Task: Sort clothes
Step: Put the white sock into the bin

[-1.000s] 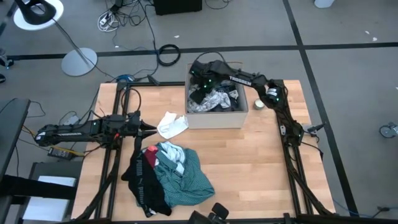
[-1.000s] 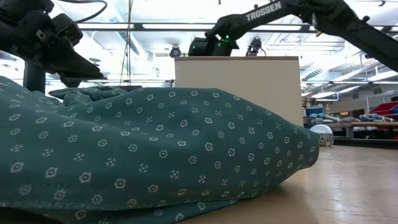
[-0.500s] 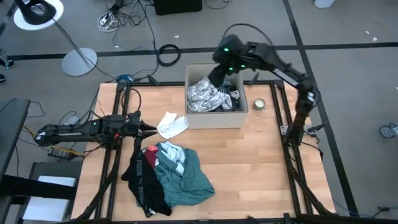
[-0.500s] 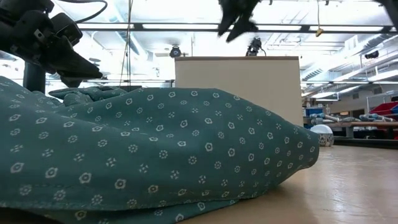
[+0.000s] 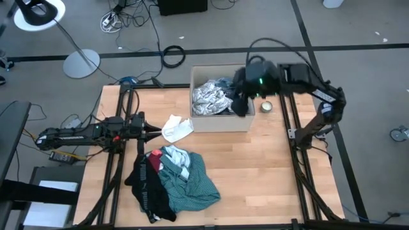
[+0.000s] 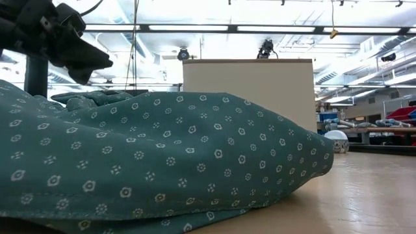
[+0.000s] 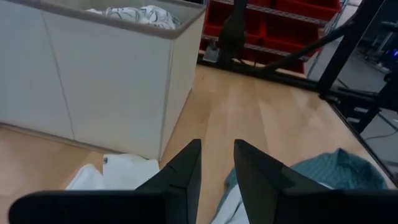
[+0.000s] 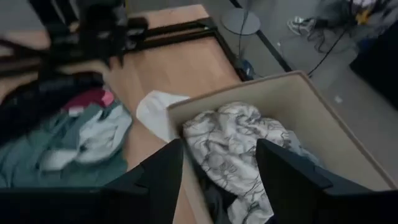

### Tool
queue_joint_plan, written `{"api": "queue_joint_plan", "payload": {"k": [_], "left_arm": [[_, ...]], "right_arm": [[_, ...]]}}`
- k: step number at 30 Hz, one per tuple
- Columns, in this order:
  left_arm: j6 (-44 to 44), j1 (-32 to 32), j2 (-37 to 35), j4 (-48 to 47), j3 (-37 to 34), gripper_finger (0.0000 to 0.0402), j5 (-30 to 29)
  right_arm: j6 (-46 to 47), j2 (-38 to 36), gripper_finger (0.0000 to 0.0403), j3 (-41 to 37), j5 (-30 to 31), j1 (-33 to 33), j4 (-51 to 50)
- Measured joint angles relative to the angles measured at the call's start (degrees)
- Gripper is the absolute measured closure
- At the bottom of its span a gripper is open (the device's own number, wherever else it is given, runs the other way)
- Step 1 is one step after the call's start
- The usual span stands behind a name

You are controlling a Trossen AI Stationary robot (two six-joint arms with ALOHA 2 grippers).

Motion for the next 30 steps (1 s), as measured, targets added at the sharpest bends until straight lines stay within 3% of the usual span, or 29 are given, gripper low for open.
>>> {"api": "queue_joint_plan", "payload": {"k": [6, 12, 18, 23, 30], "left_arm": [[-0.11, 0.00, 0.00, 0.14, 0.00, 0.0300, -0.02], [-0.15, 0.00, 0.02, 0.07, 0.00, 0.0300, -0.02], [-3.39, 0.00, 0.37, -0.11, 0.00, 0.0300, -0.34], [-4.51, 0.00, 2.92, -0.30, 0.00, 0.0300, -1.44], [-10.24, 0.09, 12.30, -0.04, 0.00, 0.0300, -7.21]], "right_arm": [[1.97, -1.43, 0.0201, -7.90, 10.38, 12.72, 0.34], [9.80, -5.40, 0.0202, -27.89, 18.26, 20.58, 9.27], [16.46, -10.86, 0.0202, -52.46, 18.49, 24.66, 31.16], [18.30, -13.69, 0.0203, -71.52, 18.22, 25.67, 56.73], [18.13, -11.85, 0.0215, -89.92, 15.55, 24.96, 86.24]]}}
